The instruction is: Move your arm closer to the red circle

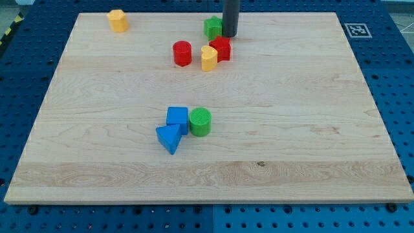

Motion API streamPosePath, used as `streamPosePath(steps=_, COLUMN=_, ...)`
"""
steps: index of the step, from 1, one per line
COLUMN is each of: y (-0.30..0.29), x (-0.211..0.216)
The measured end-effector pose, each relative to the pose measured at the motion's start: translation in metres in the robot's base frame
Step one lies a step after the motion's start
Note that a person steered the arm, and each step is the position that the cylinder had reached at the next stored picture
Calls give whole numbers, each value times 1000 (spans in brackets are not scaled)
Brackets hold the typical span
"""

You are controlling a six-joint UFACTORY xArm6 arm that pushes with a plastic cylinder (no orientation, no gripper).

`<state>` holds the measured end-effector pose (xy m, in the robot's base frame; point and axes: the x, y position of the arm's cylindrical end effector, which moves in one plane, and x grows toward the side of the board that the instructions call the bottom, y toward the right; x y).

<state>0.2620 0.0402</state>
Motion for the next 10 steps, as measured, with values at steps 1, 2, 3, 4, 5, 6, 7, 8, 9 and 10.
streamPosePath(steps=1, y=0, x=0)
streamPosePath(steps=2, y=2, x=0)
streamPosePath(steps=3, y=27, x=18)
streamPosePath(steps=4, y=66, x=88)
streamPosePath(steps=5, y=70, x=154)
streamPosePath(steps=6, y=32, x=163)
streamPosePath(steps=7, y=-28, x=162)
streamPosePath(steps=8, y=-101, x=157)
streamPosePath(steps=9, y=-164, x=115)
streamPosePath(steps=10, y=-177, x=71)
